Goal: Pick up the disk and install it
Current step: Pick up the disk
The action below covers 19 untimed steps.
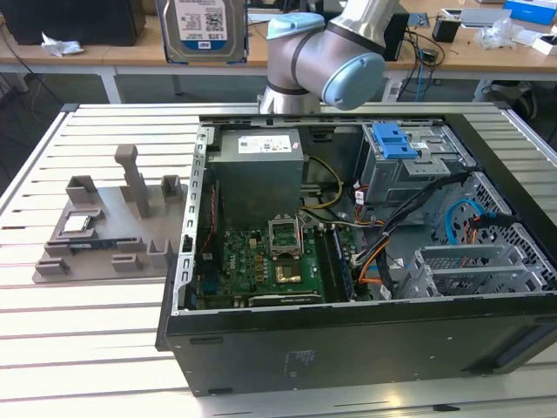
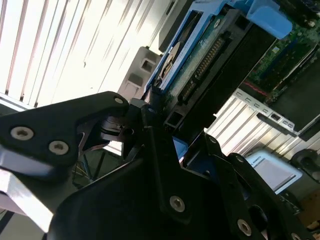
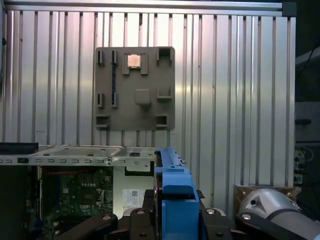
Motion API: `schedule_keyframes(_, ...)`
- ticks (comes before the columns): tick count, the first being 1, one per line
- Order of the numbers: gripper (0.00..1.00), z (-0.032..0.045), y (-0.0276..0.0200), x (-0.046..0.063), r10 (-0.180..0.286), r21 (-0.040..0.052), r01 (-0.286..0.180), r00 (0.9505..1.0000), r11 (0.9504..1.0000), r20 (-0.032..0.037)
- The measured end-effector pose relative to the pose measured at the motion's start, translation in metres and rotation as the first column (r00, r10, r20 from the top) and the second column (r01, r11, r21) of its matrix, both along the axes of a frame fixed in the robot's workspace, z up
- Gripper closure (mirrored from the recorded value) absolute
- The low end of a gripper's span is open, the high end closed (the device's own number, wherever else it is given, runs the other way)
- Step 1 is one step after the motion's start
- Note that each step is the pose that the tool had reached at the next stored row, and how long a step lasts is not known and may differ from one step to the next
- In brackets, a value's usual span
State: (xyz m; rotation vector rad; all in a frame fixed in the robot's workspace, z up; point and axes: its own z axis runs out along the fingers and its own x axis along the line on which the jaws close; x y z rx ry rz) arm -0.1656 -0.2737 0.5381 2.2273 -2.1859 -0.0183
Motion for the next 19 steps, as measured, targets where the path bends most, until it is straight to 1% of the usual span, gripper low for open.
schedule_keyframes(3,0.63,-0.0055,-0.0001,0.013,0.0,0.0,0.0,1.0,1.0,0.0001)
schedule_keyframes(4,0.63,-0.0122,-0.0047,0.025,0.0,0.0002,0.0,1.0,1.0,0.0002)
schedule_keyframes(5,0.63,-0.0162,-0.0091,0.03,0.0,0.0001,0.0,1.0,1.0,0.0001)
schedule_keyframes(8,0.63,-0.0227,-0.0164,0.037,0.0,0.0001,0.0,1.0,1.0,0.0001)
schedule_keyframes(11,0.63,-0.0265,-0.0228,0.042,0.0,0.0001,0.0,1.0,1.0,0.0001)
schedule_keyframes(12,0.63,-0.0283,-0.0266,0.044,0.0,0.0,0.0,1.0,1.0,0.0001)
schedule_keyframes(14,0.63,-0.0308,-0.032,0.048,0.0,0.0,0.0,1.0,1.0,0.0001)
schedule_keyframes(16,0.63,-0.0347,-0.0409,0.054,0.0,0.0,0.0,1.0,1.0,0.0001)
schedule_keyframes(19,0.63,-0.0387,-0.0496,0.062,0.0,0.0001,0.0,1.0,1.0,0.0)
